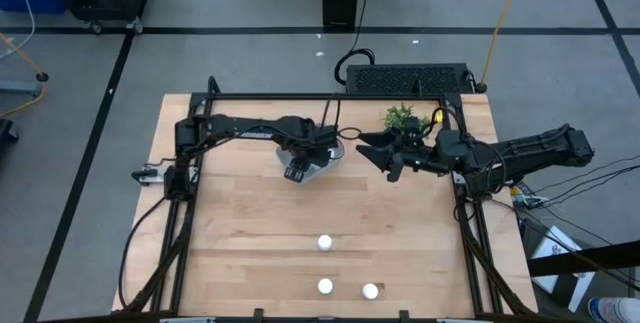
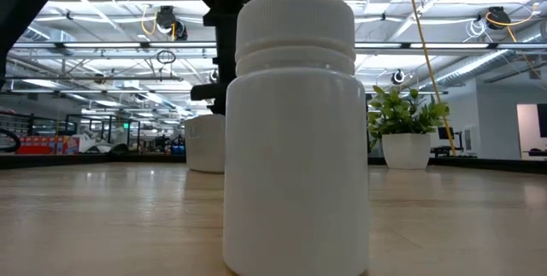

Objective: Pick and place pill bottles into a basket
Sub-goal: Put the white pill bottle into the gray bin

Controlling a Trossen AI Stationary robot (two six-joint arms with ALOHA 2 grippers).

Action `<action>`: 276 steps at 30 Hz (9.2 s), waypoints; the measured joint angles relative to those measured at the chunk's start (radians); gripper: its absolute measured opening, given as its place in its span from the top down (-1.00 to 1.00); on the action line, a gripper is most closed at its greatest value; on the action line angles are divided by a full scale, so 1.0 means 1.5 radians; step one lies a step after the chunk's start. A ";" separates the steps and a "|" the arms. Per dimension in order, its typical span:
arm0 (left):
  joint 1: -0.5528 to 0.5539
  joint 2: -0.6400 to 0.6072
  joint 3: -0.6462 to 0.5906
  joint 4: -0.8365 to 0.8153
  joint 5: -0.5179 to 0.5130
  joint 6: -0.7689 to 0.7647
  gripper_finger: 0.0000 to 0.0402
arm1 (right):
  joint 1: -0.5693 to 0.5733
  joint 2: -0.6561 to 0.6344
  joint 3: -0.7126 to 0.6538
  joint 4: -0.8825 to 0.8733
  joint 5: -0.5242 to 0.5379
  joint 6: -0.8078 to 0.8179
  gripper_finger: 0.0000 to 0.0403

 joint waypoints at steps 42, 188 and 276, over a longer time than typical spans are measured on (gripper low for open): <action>0.055 -0.041 -0.014 -0.033 0.054 -0.530 -0.27 | -0.009 0.000 0.000 -0.031 0.001 -0.007 -0.27; 0.070 0.031 -0.018 0.062 0.094 -0.820 0.22 | -0.008 0.000 0.000 -0.071 0.003 -0.054 -0.27; 0.054 -0.279 -0.012 0.103 0.673 -1.007 0.22 | 0.190 0.231 0.246 -0.299 0.354 -0.817 -0.01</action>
